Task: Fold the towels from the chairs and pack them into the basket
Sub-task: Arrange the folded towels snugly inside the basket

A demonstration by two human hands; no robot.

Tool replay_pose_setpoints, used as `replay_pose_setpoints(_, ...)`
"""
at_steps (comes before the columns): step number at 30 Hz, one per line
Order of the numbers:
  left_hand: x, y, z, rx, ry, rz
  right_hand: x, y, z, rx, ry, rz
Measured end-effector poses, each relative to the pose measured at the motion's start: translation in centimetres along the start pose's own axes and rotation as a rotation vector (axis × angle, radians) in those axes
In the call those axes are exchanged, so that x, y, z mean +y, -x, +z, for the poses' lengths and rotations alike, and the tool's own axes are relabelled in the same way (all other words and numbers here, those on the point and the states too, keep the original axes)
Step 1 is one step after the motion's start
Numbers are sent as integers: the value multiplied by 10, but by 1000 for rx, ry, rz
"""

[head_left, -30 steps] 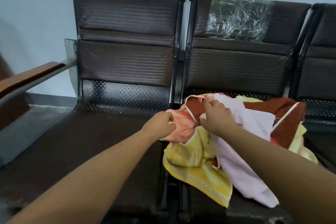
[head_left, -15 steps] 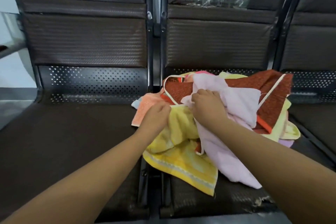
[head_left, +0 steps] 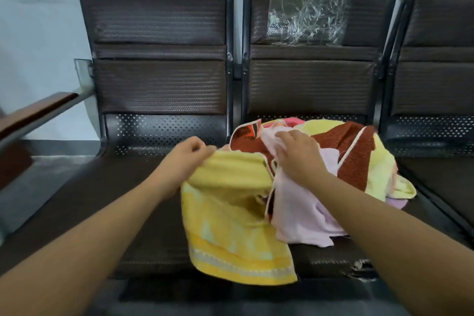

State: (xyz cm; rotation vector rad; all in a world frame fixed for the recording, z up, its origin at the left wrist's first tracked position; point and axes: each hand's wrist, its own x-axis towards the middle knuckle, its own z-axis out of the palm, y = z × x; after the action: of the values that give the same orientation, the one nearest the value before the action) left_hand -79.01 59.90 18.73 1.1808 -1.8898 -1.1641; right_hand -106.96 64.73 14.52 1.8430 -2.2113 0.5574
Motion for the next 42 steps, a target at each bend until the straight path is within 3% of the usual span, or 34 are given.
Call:
replay_pose_setpoints(2, -25, -7, 3, -213, -515, 14, -22, 21, 3, -164, 65, -95)
replay_pose_setpoints(4, -39, -7, 19, -389, -835, -29, -33, 43, 13, -350, 203, -214)
replay_pose_setpoints(6, -48, -7, 48, -335, -1036, 35, -31, 59, 27, -478, 355, -290)
replay_pose_setpoints(8, -60, -4, 82, -322, -969, 43, -24, 67, 37, -518, 425, -287)
replay_pose_setpoints(10, -74, 3, 113, -448, -869, -19, -20, 68, 42, -499, 445, -283)
replay_pose_setpoints(12, -86, 9, 131, -545, -955, 16, -17, 67, 46, -487, 453, -297)
replay_pose_setpoints(14, -91, 8, 128, -479, -858, 81, -11, 67, 51, -468, 431, -319)
replay_pose_setpoints(17, -81, -4, 95, -366, -577, 81, -1, 61, 53, -347, 336, -360)
replay_pose_setpoints(20, -52, -8, 40, -410, -469, 69, 6, 41, 47, -251, 247, -341)
replay_pose_setpoints(25, -47, 3, -64, -419, -302, -119, 16, 21, 34, -296, 272, -247)
replay_pose_setpoints(27, -63, 10, -91, -405, -365, -182, 13, 23, 33, -275, 269, -226)
replay_pose_setpoints(28, -70, 13, -95, -407, -533, -174, 7, 26, 33, -272, 270, -218)
replay_pose_setpoints(30, -84, 12, -79, -409, -948, -90, -7, 32, 36, -268, 252, -195)
replay_pose_setpoints(31, -86, 11, -59, -372, -1018, -10, -15, 36, 37, -275, 244, -183)
replay_pose_setpoints(32, -85, 11, -34, -352, -958, 59, -21, 38, 40, -283, 243, -176)
replay_pose_setpoints(34, -83, 6, 25, -365, -623, 133, -27, 40, 42, -279, 235, -167)
replay_pose_setpoints(36, -86, 1, 81, -375, -434, 53, -26, 40, 44, -207, 197, -169)
replay_pose_setpoints(39, -91, -5, 125, -299, -435, 17, -17, 41, 51, -134, 193, -202)
replay_pose_setpoints(42, -91, -8, 114, -308, -470, 74, -5, 45, 60, -168, 264, -282)
